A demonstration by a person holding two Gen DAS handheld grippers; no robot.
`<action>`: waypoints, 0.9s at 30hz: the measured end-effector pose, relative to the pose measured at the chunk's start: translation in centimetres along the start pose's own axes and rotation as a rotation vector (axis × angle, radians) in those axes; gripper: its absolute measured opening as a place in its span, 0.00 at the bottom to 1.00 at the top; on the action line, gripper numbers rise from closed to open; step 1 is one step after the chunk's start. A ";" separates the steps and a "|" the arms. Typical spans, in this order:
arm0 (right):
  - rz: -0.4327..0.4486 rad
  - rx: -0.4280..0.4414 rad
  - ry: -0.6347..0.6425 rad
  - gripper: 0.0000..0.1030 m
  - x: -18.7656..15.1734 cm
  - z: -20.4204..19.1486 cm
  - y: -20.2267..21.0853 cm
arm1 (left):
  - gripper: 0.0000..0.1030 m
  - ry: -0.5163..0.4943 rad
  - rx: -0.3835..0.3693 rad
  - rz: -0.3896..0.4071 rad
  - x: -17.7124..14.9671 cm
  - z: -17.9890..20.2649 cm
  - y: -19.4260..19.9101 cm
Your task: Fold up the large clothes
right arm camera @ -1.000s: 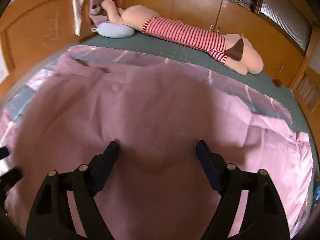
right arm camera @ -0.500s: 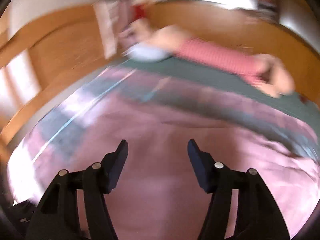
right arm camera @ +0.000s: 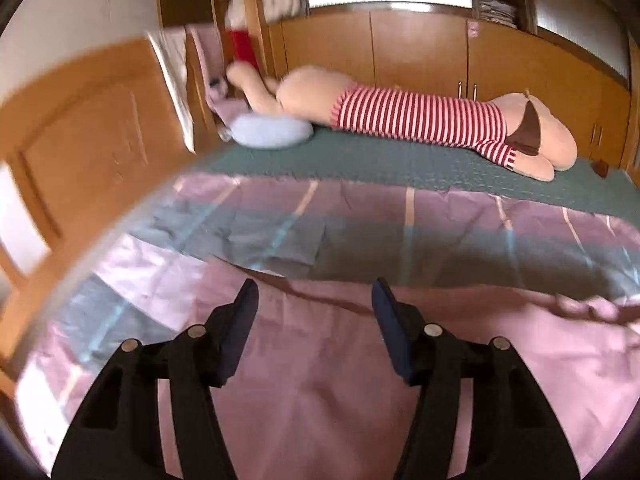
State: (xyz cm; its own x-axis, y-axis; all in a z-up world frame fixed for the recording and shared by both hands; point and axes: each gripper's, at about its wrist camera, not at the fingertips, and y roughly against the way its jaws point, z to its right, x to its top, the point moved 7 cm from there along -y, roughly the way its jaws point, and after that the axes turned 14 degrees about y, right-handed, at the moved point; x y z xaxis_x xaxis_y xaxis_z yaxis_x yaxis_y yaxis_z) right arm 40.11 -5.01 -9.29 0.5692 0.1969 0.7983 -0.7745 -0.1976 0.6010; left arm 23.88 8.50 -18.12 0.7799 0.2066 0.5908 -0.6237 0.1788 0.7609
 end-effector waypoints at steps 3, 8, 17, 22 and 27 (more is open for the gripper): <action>0.009 -0.033 -0.005 0.58 -1.5 2.5 5.4 | 0.80 -0.047 0.007 0.029 -0.3 1.1 0.6; -0.141 -0.217 -0.036 0.58 -6.9 7.9 8.8 | 0.80 -0.116 0.023 0.033 -1.3 2.8 0.5; -0.108 -0.326 -0.145 0.65 -8.8 15.9 5.6 | 0.84 -0.120 0.043 0.009 -1.6 2.9 -0.7; -0.070 -0.483 -0.283 0.65 -13.0 23.7 12.4 | 0.85 -0.097 0.040 0.003 -1.0 2.4 -0.9; -0.182 -0.673 -0.573 0.65 -21.8 33.3 16.8 | 0.85 -0.093 0.045 0.009 -1.0 2.4 -0.4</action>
State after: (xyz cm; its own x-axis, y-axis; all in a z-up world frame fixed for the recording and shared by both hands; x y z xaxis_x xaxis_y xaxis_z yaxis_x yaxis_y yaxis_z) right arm 23.87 -44.60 -15.20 0.6099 -0.3740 0.6986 -0.5538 0.4294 0.7134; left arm 23.45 5.95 -18.38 0.7769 0.1178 0.6185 -0.6296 0.1335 0.7654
